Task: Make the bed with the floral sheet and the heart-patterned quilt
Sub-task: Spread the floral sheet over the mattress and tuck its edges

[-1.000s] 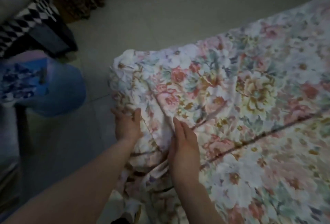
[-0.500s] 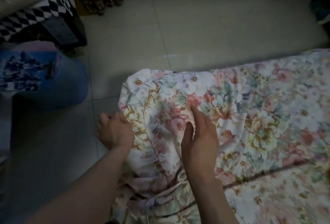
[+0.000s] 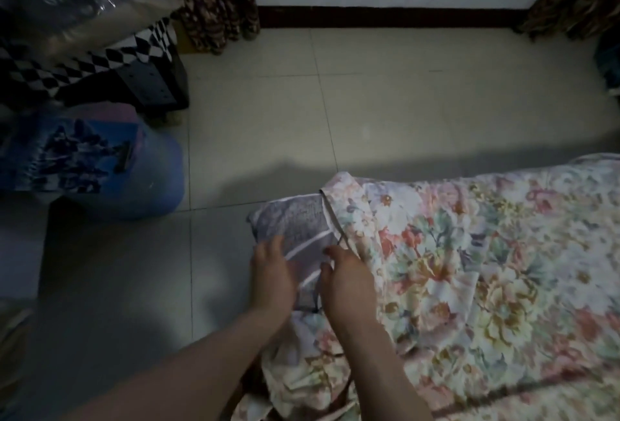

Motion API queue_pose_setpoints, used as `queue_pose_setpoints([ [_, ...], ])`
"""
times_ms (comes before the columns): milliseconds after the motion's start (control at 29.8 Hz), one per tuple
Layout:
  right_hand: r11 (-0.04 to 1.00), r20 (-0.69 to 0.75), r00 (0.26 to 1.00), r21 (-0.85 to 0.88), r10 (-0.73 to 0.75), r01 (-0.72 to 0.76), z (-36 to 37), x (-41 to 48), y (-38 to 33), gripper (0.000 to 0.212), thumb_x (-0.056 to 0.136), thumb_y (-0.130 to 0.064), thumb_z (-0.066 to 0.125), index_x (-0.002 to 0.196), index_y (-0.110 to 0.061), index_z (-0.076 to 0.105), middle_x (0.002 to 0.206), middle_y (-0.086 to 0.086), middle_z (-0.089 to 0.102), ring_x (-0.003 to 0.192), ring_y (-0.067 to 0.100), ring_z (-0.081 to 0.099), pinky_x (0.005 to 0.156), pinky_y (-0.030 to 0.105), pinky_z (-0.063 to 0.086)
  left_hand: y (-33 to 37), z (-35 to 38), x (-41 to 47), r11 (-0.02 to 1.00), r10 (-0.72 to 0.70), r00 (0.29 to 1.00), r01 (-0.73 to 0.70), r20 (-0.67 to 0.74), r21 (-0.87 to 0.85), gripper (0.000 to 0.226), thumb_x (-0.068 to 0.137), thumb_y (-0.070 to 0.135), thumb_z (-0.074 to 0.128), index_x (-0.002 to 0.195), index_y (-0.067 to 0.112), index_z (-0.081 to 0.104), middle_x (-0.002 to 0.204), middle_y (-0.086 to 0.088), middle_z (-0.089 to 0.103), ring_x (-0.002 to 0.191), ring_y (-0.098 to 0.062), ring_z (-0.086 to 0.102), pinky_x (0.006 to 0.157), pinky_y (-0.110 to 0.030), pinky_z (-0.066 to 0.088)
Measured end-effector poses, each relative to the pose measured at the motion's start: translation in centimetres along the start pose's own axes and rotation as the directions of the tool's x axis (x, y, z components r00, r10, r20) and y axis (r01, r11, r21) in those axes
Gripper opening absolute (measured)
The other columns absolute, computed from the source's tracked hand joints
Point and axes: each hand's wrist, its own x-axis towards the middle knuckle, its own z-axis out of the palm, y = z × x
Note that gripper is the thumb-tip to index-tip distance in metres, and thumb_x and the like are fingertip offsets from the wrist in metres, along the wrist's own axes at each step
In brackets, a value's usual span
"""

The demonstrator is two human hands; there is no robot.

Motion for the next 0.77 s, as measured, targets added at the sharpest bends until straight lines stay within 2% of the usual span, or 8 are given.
queue_pose_setpoints([
  [101,0.997,0.153,0.986,-0.034,-0.068,0.074,1.5,4.0,-3.3,0.047,0.093,-0.011,0.051,0.139,-0.020,0.050,0.131,0.007,0.058,0.118,0.024,0.058,0.093,0.029,0.043,-1.2,-1.9,7.1,0.946,-0.323,0.946,0.323,-0.026,0.015,0.051,0.101,0.039,0.046,0.131,-0.003,0.047,0.133,-0.025,0.052,0.118,-0.039,0.053,0.096,-0.039,0.045],
  [201,0.987,0.172,0.974,-0.052,-0.144,0.155,3.5,8.5,-6.1,0.045,0.095,-0.014,0.050,0.139,-0.018,0.047,0.139,0.008,0.050,0.125,0.027,0.051,0.099,0.033,0.040,-0.1,-2.7,11.1,0.923,-0.383,0.922,0.384,0.060,0.005,0.063,0.101,0.051,0.039,0.129,-0.004,0.053,0.131,-0.024,0.058,0.118,-0.036,0.058,0.097,-0.038,0.047],
  [369,0.933,0.220,0.963,-0.287,-0.158,0.218,8.2,17.1,-7.6,0.046,0.104,-0.039,0.035,0.147,-0.025,0.035,0.153,0.008,0.034,0.146,0.031,0.017,0.115,0.042,0.019,0.0,-1.7,15.5,0.707,-0.464,0.862,0.498,0.203,-0.502,0.032,0.095,0.042,0.060,0.097,0.010,0.064,0.109,-0.010,0.064,0.103,-0.026,0.063,0.096,-0.039,0.051],
  [436,0.892,0.317,0.939,-0.373,-0.134,0.254,8.6,19.2,-7.1,0.049,0.103,-0.046,0.028,0.149,-0.031,0.029,0.156,0.009,0.030,0.148,0.037,0.012,0.117,0.052,0.012,0.2,-1.3,16.2,0.658,-0.437,0.882,0.449,0.179,-0.605,0.023,0.097,0.037,0.059,0.095,0.014,0.063,0.110,-0.011,0.067,0.100,-0.028,0.066,0.091,-0.039,0.053],
  [536,0.808,0.425,0.895,-0.474,-0.140,0.351,8.0,21.2,-6.7,0.044,0.103,-0.041,0.030,0.147,-0.037,0.030,0.143,0.009,0.047,0.130,0.040,0.043,0.107,0.054,0.027,-0.6,-1.0,17.7,0.824,-0.307,0.952,0.258,-0.015,-0.504,0.025,0.102,0.028,0.049,0.084,0.015,0.060,0.103,-0.020,0.068,0.097,-0.033,0.065,0.086,-0.042,0.051],
  [603,0.791,0.327,0.919,-0.491,-0.221,0.365,7.7,21.7,-7.0,0.042,0.105,-0.041,0.026,0.139,-0.030,0.048,0.122,0.009,0.063,0.109,0.035,0.060,0.090,0.041,0.036,-0.9,-1.5,18.1,0.894,-0.218,0.972,0.163,-0.088,-0.418,0.027,0.103,0.027,0.044,0.081,0.015,0.055,0.095,-0.018,0.065,0.093,-0.034,0.062,0.079,-0.042,0.048],
  [670,0.839,0.044,0.934,-0.426,-0.355,0.339,7.7,22.1,-8.3,0.047,0.103,-0.046,0.029,0.107,-0.022,0.069,0.090,0.010,0.072,0.082,0.035,0.068,0.072,0.037,0.037,0.0,-2.8,18.3,0.934,-0.134,0.980,0.074,-0.149,-0.350,0.027,0.104,0.027,0.043,0.082,0.015,0.052,0.089,-0.013,0.062,0.086,-0.030,0.059,0.070,-0.037,0.041],
  [771,0.893,-0.337,0.850,-0.345,-0.405,0.289,7.8,23.1,-10.6,0.051,0.095,-0.049,0.044,0.062,-0.016,0.067,0.052,0.009,0.063,0.050,0.032,0.062,0.055,0.031,0.039,1.5,-5.4,18.9,0.964,-0.001,0.969,-0.065,-0.247,-0.258,0.025,0.103,0.029,0.044,0.083,0.017,0.050,0.084,-0.005,0.060,0.079,-0.025,0.053,0.064,-0.033,0.032],
])
